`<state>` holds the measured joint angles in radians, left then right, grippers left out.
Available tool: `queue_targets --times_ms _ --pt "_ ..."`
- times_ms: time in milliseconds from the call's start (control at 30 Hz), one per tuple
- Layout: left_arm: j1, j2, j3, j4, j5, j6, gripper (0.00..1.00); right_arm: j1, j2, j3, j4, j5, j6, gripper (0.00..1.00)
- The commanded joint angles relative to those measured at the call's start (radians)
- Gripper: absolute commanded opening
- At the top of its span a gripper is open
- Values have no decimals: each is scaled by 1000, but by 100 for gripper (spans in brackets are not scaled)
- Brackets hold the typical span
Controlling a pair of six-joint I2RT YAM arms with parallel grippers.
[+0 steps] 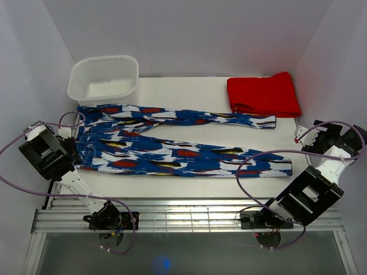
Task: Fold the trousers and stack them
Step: Flatten the trousers out
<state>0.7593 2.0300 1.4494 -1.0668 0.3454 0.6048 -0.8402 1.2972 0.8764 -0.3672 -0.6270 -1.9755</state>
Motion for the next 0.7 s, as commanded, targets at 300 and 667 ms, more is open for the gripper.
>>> queue_targets --times_ms 300,667 --pt "20 -289 -75 -22 69 222 51 340 231 349 -639 230 585 90" --pt "20 -303 -348 172 -100 254 37 452 237 58 -463 483 721 87"
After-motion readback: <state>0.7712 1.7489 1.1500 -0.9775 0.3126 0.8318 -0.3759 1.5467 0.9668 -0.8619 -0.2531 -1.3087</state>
